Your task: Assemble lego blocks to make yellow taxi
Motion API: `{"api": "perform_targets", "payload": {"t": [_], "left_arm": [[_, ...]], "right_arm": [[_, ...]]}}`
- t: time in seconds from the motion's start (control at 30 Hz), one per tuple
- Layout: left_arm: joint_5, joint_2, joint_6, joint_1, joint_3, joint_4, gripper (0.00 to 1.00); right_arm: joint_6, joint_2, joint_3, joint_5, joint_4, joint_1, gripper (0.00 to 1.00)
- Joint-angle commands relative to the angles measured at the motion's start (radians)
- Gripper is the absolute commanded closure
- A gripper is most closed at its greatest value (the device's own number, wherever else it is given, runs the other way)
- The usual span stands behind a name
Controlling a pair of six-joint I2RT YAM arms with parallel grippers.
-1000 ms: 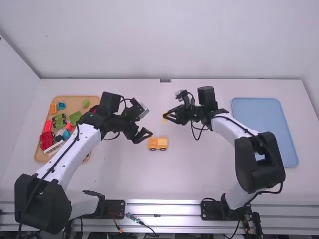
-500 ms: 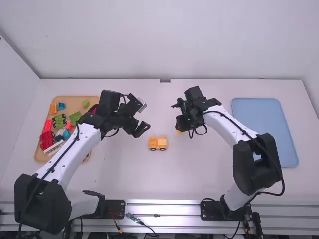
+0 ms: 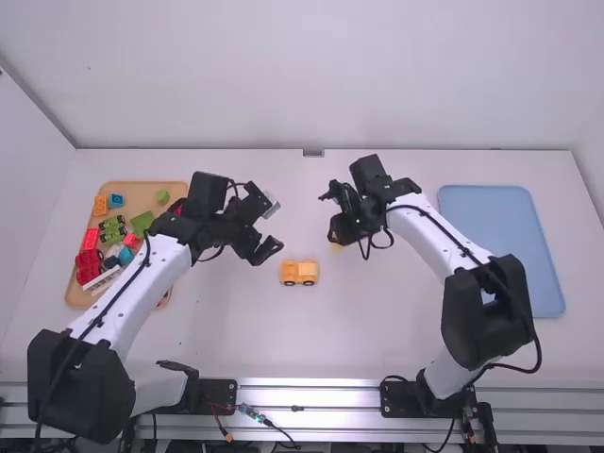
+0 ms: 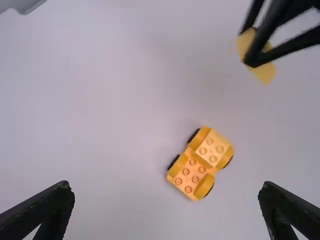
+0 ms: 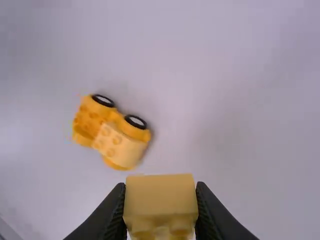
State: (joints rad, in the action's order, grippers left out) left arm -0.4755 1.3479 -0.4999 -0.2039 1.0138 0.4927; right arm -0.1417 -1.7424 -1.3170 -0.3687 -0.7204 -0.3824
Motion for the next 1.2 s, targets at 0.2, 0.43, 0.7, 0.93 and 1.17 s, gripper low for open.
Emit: {"api": "perform_targets", "payload": {"t": [0.2,0.43,0.7,0.93,1.17], "left_arm": [[-0.055,-0.010,-0.098,0.001,-0.091,-0.117,0.01],[-0.060,-0.010,-0.153,0.000,-0.130,-0.171,0.01],[-0.059,-0.010,-0.189,0.000,-0.169,-0.261,0.01],[-0.059,-0.010,-0.188,0.000,-0.175,-0.264,0.01],[-0.059,-0.010,-0.188,0.000,-0.175,-0.275,0.01]], "right_arm": [[-0.039,0.024,-0.060,-0.050,-0.047,0.023,0.91],[0.095,0.024,-0.032,0.069,-0.047,0.038,0.91],[0.119,0.024,-0.031,0.061,-0.025,0.036,0.84],[0.119,0.024,-0.028,0.056,-0.049,0.035,0.85],[0.271,0.024,0.048,0.220,-0.076,0.022,0.85]]}}
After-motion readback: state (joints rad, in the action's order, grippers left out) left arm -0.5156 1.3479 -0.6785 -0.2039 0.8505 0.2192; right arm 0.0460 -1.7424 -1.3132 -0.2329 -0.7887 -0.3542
